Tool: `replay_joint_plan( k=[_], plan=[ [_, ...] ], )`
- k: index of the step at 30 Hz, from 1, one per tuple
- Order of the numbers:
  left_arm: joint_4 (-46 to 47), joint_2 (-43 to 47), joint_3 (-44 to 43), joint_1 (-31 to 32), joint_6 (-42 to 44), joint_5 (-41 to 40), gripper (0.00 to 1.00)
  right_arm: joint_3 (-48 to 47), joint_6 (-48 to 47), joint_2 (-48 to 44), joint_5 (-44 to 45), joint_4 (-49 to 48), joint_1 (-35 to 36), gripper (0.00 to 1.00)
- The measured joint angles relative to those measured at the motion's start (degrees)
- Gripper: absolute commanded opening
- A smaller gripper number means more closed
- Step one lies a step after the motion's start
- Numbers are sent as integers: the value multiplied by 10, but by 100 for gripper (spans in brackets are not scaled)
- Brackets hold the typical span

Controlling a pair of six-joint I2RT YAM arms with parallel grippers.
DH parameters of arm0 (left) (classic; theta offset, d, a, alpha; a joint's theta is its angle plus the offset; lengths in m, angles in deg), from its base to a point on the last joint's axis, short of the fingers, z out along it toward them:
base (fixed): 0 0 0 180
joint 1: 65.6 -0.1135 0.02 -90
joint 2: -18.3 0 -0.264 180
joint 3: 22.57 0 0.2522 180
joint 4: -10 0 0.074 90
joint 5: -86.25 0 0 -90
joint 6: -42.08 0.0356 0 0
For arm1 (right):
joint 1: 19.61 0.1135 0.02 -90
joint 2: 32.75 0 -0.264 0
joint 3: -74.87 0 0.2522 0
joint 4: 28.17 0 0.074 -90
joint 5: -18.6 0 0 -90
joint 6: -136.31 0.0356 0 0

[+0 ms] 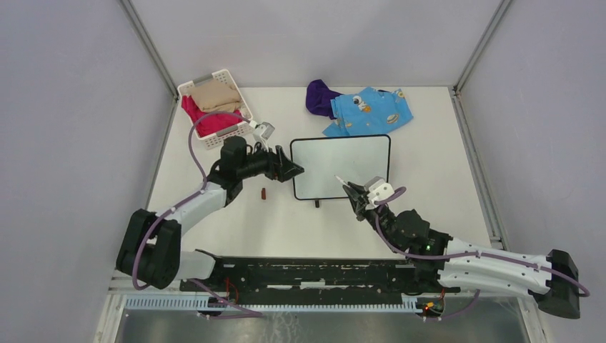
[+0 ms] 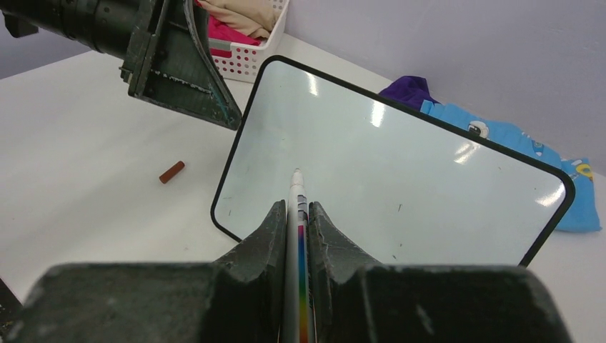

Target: Write a sentence on the whiteboard

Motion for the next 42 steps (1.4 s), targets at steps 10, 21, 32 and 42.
replay_joint_plan(
  k=[10,21,32,42],
  plan=[
    [-33,80,1,-36,20,-17,99,6,-3,-24,-22,0,0,0],
    [-217,160,-199,-36,32,-433,100,15,-20,-49,-30,-5,0,0],
    [-192,163,-113,-21,67,-608,96,18,-25,-56,-33,-3,0,0],
    [25,160,0,-65,58,-375,100,4,-33,-56,-31,36,0,0]
  ],
)
